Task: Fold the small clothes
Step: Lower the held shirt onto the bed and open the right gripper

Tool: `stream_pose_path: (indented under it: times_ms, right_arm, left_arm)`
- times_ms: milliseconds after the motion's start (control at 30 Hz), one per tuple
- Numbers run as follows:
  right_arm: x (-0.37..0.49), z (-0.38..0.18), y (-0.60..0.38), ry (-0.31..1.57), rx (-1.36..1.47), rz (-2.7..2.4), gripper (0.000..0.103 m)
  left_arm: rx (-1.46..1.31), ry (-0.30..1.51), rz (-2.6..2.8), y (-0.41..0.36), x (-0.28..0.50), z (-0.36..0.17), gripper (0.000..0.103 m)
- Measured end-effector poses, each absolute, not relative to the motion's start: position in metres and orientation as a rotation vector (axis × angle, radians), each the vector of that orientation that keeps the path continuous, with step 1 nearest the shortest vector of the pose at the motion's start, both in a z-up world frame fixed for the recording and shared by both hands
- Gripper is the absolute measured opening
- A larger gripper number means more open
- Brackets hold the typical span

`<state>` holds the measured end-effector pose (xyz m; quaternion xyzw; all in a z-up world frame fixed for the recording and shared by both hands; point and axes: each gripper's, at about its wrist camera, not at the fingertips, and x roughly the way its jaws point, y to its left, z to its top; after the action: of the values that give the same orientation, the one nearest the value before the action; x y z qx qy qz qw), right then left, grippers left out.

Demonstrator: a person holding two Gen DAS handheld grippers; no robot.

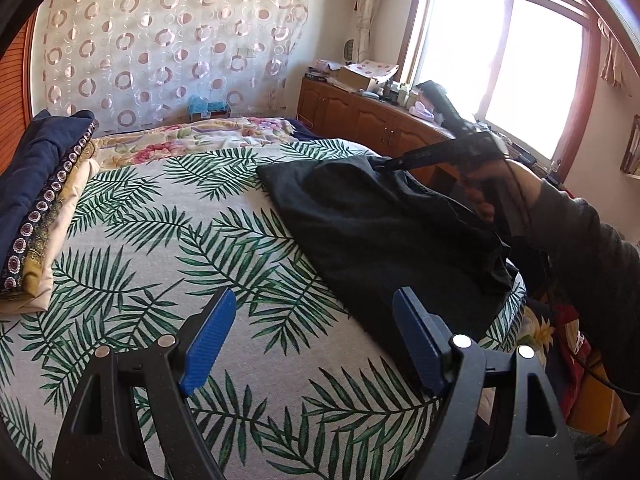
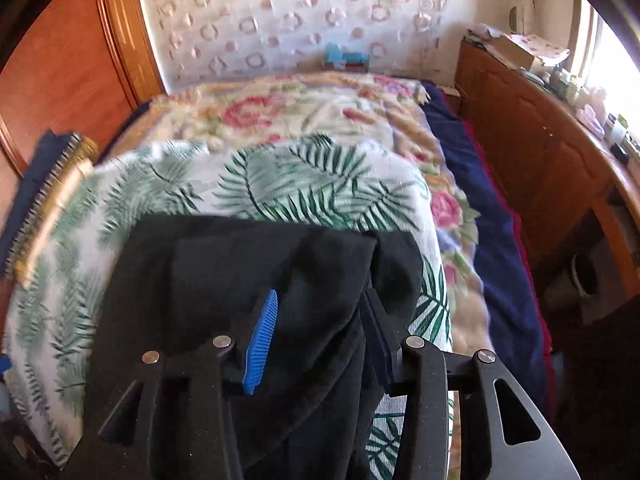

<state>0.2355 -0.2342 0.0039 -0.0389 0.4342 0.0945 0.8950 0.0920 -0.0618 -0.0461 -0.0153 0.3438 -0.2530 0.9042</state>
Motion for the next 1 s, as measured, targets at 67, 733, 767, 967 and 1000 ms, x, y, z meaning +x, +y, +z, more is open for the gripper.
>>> stream_pose_path:
  times_ms: [67, 733, 767, 967, 1000]
  right_arm:
    - [0.247, -0.006, -0.231, 0.932, -0.083, 0.189, 0.045]
    - [0.226, 0.026, -0.26, 0.761, -0.109, 0.079, 0.029]
    - [0.212, 0.028, -0.261, 0.749, -0.108, 0.099, 0.03]
    - [0.11, 0.022, -0.263, 0.714, -0.093, 0.221, 0.031]
    - [0.094, 0.024, -0.268, 0.714, -0.089, 0.232, 0.031]
  left_arm:
    - [-0.03, 0.716, -0.524, -0.063, 0.092, -0.048, 0.081]
    - [-0.017, 0.751, -0.552, -0.079, 0.088, -0.062, 0.081]
    - [-0.017, 0.754, -0.553, -0.08, 0.089, -0.063, 0.081]
    - [-0.013, 0.772, -0.561, -0.089, 0.09, -0.068, 0.081]
    - [-0.011, 0.776, -0.564, -0.091, 0.091, -0.069, 0.081]
